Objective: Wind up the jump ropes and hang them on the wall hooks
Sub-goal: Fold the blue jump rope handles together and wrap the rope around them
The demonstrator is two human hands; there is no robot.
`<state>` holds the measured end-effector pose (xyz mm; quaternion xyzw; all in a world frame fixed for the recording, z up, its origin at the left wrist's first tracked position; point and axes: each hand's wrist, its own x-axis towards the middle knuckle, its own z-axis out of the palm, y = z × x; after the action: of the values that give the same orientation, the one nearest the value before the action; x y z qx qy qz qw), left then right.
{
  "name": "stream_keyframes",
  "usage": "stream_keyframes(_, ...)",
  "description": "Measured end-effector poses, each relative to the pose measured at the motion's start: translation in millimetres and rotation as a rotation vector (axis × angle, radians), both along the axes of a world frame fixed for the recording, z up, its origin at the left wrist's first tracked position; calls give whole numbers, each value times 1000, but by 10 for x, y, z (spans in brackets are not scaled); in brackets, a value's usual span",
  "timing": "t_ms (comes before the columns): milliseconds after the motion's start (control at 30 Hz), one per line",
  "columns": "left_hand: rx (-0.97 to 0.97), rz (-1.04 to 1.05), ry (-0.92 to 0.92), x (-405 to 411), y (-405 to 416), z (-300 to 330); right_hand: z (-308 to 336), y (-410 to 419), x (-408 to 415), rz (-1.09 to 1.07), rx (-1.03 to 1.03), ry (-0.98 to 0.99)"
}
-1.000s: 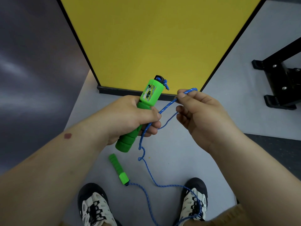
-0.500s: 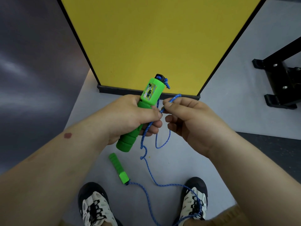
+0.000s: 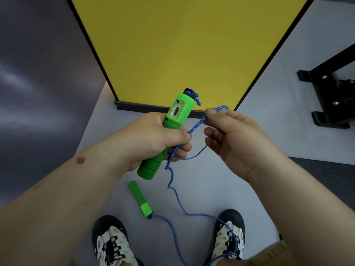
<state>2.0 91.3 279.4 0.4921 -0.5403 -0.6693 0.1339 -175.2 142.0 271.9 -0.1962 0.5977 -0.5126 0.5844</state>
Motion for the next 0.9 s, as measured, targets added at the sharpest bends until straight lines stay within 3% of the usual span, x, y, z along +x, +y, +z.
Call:
stream_keyframes(200, 0, 16, -8, -4, 10, -1, -13, 49, 93, 184, -3, 51)
stream_keyframes(567, 2, 12, -6, 4, 12, 12, 17, -24, -43, -151, -41, 65)
stream_keyframes(900, -5, 7, 1, -13, 24, 30, -5, 43, 84, 193, -20, 107)
